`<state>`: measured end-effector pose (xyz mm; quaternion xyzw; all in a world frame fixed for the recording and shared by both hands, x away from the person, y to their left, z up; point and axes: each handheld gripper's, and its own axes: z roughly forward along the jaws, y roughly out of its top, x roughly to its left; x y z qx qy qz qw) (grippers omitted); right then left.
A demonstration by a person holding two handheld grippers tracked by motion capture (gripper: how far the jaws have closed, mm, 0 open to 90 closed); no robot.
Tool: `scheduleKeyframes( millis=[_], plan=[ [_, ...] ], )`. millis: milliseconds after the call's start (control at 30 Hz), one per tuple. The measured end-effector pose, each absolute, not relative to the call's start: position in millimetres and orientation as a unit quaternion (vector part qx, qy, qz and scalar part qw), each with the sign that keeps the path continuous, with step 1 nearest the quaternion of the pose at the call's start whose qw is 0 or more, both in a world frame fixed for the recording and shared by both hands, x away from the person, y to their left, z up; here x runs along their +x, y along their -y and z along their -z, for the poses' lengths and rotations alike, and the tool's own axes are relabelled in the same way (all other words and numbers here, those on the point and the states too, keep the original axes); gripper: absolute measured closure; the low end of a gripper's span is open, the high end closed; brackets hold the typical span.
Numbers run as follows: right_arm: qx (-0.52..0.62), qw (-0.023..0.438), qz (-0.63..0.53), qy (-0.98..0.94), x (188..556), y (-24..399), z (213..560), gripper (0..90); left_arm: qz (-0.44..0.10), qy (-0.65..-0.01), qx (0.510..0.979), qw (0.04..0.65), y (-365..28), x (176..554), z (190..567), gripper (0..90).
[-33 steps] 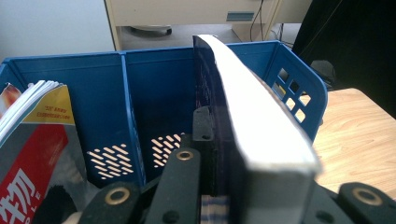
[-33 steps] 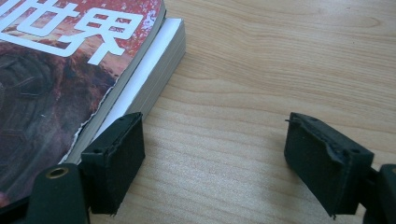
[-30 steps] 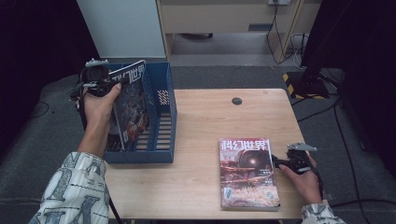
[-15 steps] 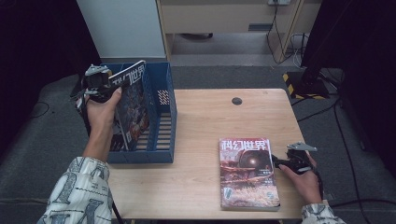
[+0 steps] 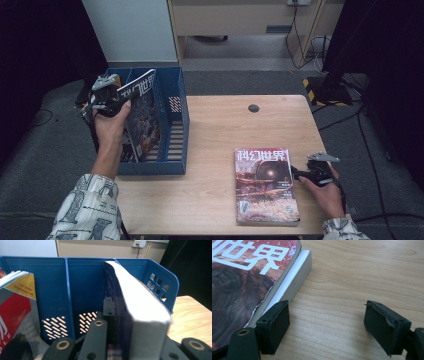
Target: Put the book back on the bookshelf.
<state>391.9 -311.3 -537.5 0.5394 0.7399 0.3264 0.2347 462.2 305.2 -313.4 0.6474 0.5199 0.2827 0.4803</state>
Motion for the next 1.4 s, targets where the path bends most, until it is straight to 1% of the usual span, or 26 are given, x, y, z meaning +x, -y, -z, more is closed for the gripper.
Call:
scheduleKeyframes(
  millis=[567,767,967,1233,1400],
  plan=[
    [0.539,0.234,-0.326,-0.741,392.2,311.2,537.2,21.1,-0.292,-0.518,0.64,0.487,-305.1,459.5,332.1,82.2],
    [0.539,0.234,-0.326,-0.741,392.2,311.2,537.2,21.1,-0.287,-0.52,0.64,0.487,-306.8,457.9,339.6,82.3],
    [0.539,0.234,-0.325,-0.741,392.2,311.1,537.1,21.1,-0.288,-0.518,0.646,0.48,-307.2,455.3,338.9,82.2],
    [0.539,0.234,-0.325,-0.741,392.2,311.2,537.2,21.1,-0.274,-0.525,0.662,0.46,-310.7,449.5,335.7,81.9],
    [0.54,0.235,-0.325,-0.74,392.1,311.1,537.2,21.1,-0.278,-0.529,0.657,0.46,-314.8,443.9,338.1,81.9]
  ],
)
